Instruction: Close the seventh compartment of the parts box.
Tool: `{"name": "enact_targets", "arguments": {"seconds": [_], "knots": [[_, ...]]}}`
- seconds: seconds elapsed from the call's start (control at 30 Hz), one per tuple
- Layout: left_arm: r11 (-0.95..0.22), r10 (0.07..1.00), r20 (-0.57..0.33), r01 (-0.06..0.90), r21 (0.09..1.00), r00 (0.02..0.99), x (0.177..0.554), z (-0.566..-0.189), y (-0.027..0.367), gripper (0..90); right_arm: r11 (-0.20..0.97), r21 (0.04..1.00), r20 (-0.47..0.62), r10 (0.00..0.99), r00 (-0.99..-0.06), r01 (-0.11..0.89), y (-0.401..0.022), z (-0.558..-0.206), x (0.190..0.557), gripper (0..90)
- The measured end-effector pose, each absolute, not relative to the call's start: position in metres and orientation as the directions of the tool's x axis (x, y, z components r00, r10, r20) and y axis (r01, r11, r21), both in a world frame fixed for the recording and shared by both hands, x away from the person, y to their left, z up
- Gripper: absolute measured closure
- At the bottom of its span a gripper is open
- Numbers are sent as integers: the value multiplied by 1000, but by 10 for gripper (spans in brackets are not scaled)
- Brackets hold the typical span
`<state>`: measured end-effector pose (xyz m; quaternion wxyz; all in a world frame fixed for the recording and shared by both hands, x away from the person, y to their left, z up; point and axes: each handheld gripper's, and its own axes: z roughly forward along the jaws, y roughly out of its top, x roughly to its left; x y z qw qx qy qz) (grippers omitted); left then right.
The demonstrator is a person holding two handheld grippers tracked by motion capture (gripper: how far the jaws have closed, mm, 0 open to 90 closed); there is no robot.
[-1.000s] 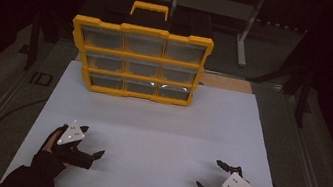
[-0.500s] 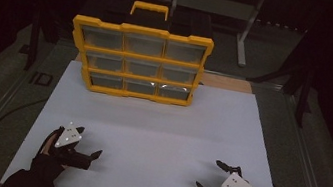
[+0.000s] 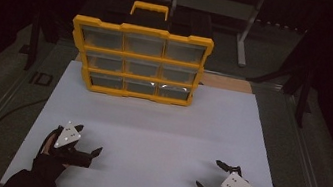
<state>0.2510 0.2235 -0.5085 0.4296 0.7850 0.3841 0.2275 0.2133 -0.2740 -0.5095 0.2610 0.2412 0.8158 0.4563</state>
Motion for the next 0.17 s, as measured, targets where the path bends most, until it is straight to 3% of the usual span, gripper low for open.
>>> {"name": "enact_targets", "arguments": {"seconds": [0.17], "knots": [[-337,797,27,407,849,604,251,-509,223,0,467,870,-202,635,-746,161,-274,-510,213,79]]}}
